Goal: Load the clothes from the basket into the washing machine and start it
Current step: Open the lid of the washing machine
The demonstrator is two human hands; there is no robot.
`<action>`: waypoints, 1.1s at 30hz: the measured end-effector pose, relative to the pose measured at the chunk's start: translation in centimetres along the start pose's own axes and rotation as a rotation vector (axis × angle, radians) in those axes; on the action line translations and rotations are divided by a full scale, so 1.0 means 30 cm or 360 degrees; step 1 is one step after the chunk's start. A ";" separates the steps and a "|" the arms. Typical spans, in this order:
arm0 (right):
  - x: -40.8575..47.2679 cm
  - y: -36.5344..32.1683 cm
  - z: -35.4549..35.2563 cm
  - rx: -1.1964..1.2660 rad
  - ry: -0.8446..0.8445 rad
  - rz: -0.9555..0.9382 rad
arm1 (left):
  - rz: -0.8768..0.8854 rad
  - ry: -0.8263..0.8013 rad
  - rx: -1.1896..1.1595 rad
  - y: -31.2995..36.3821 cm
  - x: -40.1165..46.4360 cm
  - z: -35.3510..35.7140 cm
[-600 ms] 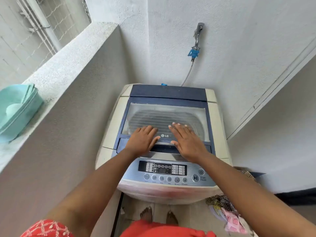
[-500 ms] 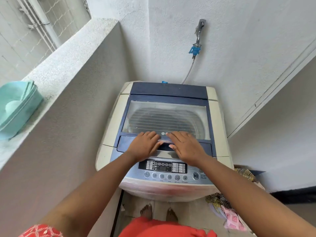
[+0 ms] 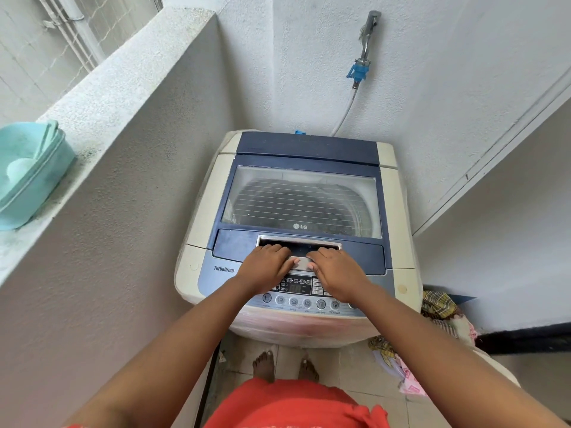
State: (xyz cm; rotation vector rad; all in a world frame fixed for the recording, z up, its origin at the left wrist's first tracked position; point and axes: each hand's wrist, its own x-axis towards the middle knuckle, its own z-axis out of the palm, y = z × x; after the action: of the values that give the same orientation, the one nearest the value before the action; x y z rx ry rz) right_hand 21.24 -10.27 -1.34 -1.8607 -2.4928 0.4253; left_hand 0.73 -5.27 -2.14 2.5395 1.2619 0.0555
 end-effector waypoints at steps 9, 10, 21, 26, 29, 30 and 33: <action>-0.002 -0.034 -0.004 0.0051 0.0054 0.0099 | -0.0041 0.0021 -0.0030 0.020 -0.002 -0.022; -0.003 -0.036 -0.009 0.0051 0.0095 0.0093 | -0.0039 0.0047 -0.0045 0.022 -0.005 -0.032; 0.021 -0.004 -0.136 -0.0588 0.0752 -0.0254 | 0.0182 0.0216 0.0074 0.015 0.017 -0.237; 0.055 0.017 -0.279 -0.0708 0.0988 -0.0375 | 0.0307 0.0479 0.0341 0.006 0.071 -0.342; 0.072 0.024 -0.366 -0.0703 0.1150 -0.0371 | 0.0350 0.0653 0.0346 0.009 0.100 -0.445; 0.082 0.031 -0.396 -0.0702 0.1219 -0.0374 | 0.0353 0.0722 0.0334 0.010 0.110 -0.479; 0.117 0.055 -0.483 -0.0708 0.1412 -0.0331 | 0.0347 0.0931 0.0308 0.016 0.140 -0.564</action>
State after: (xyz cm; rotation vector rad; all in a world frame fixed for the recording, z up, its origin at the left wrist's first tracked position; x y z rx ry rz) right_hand 24.09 -3.43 11.72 -1.3698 -2.1552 -0.8345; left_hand 0.83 2.04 13.69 2.9381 1.2072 0.8115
